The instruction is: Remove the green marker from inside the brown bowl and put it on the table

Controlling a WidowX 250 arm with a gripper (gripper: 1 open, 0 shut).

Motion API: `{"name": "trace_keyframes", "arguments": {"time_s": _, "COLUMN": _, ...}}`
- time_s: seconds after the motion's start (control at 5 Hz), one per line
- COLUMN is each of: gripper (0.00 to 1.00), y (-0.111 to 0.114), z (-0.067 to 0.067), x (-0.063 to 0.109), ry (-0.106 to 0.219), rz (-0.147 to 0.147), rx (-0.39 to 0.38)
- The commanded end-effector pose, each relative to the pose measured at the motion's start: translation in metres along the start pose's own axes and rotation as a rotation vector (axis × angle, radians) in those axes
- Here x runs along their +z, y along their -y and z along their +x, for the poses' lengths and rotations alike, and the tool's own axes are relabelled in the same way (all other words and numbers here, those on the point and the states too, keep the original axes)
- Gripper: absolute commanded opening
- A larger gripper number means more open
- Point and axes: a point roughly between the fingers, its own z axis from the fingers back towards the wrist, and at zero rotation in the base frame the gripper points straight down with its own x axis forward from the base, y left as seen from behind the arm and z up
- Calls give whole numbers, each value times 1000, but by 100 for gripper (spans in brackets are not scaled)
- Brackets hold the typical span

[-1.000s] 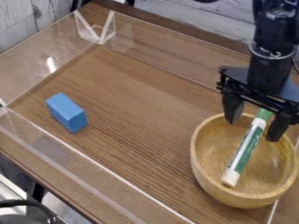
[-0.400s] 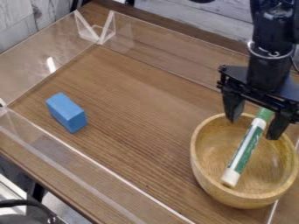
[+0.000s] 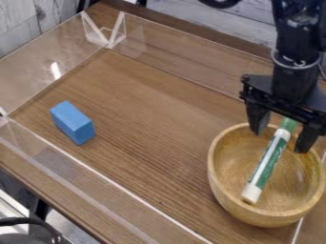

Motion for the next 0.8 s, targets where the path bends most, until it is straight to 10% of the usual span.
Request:
{"name": "trace_keyframes", "arguments": {"time_s": 0.0, "gripper": 100, "y": 4, "z": 7, "x": 2, "ry": 46, "rz": -17, "rx": -3}}
{"name": "trace_keyframes", "arguments": {"time_s": 0.4, "gripper": 100, "y": 6, "z": 10, "x": -13, "ry": 64, "rz": -26, "rx": 0}}
{"name": "trace_keyframes", "arguments": {"time_s": 0.6, "gripper": 0, "y": 7, "z": 11, "x": -17, "ry": 68, "rz": -28, "rx": 1}}
